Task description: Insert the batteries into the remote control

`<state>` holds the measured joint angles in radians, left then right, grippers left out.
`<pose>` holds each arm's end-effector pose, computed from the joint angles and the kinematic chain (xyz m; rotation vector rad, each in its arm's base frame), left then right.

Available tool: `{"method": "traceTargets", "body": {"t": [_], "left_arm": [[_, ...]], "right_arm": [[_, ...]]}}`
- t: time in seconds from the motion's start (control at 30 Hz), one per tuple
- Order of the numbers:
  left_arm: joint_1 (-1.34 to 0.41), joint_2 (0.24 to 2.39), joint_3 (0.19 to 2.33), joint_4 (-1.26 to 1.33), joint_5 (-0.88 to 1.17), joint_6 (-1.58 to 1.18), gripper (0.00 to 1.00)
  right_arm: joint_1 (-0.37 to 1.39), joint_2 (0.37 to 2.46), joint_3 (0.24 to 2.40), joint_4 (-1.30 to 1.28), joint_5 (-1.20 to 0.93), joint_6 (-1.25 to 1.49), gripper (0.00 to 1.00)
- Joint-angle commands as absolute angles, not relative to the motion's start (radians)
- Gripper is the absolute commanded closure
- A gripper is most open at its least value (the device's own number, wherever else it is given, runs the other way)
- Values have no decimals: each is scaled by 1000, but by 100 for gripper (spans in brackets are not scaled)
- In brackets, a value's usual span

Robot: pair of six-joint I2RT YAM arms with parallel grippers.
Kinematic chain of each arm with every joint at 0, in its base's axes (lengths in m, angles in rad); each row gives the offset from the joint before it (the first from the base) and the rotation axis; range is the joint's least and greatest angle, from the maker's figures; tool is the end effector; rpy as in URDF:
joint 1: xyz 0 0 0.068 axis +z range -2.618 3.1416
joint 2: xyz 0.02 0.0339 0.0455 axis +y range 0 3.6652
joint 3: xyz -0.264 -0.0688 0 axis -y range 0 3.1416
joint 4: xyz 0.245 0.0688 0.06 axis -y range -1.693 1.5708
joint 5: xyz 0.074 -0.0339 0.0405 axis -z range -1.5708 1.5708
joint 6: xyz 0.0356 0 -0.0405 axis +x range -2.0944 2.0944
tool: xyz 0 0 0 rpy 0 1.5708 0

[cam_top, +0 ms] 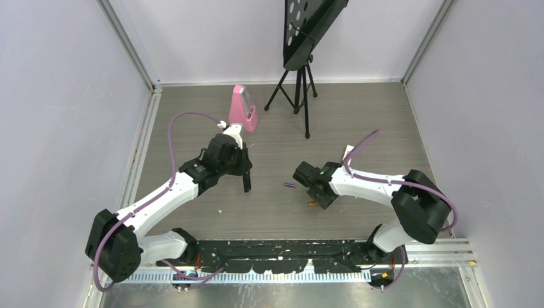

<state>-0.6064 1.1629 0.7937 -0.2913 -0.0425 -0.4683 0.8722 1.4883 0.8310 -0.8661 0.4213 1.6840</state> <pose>0.2079 -0.1423 0.2562 0.1340 2.2814 -0.5308 0.1616 0.1697 0.1680 1.0878 2.4961 -0.1062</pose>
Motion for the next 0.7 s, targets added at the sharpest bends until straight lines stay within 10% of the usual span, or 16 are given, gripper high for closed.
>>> {"method": "traceTargets", "body": {"t": [0.0,0.67], "left_arm": [[-601,1143,783,-232,-49,-466,100],[-598,1139,763,-162,63,-468,100]], "right_arm": [[859,1521,837,-804,464,1752,58],[852,1536,846,-703,487,1456,100]]}}
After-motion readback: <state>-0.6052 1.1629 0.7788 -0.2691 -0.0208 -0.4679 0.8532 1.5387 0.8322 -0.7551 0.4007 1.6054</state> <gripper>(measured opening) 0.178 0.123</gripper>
